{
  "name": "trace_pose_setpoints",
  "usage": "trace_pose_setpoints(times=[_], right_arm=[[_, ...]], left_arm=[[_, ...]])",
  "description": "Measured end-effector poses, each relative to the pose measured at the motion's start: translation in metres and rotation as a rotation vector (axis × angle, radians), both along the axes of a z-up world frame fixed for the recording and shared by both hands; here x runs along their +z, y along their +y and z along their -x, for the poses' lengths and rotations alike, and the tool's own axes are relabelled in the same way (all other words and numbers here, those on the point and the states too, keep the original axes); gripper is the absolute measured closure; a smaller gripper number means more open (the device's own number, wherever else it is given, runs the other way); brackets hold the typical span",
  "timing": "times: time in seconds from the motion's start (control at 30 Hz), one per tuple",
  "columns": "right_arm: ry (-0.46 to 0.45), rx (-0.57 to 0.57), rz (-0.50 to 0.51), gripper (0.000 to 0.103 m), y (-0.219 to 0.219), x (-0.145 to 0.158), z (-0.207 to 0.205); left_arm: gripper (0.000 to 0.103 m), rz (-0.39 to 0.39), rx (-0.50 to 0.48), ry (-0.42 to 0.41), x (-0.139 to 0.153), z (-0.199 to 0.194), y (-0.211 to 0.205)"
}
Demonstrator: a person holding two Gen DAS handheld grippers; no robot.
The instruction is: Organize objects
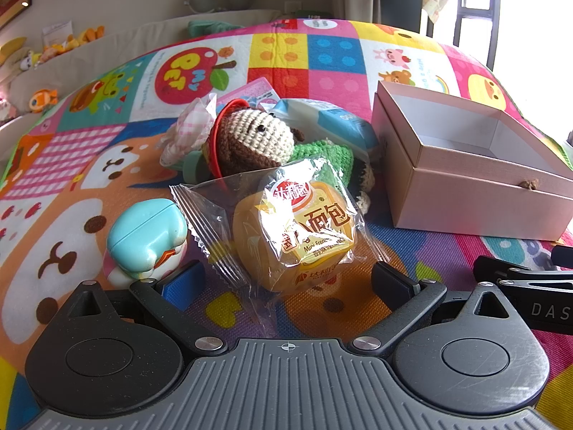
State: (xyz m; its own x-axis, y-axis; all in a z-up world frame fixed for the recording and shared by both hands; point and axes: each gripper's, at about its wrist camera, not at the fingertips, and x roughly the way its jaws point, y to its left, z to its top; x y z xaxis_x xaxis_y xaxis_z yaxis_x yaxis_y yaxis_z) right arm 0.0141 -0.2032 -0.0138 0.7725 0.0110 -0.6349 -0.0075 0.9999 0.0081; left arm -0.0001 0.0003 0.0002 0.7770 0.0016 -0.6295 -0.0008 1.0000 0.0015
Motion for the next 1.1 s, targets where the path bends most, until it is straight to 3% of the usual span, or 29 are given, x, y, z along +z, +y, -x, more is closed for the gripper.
trace_pose_setpoints(times=[1.1], right_arm=[[0.008,0.02,-0.003,0.0,-0.0039,-0.0014,-0.0012]], left_arm=[[0.001,-0.04,-0.009,-0.003,0.0012,0.0002,-0.0063]])
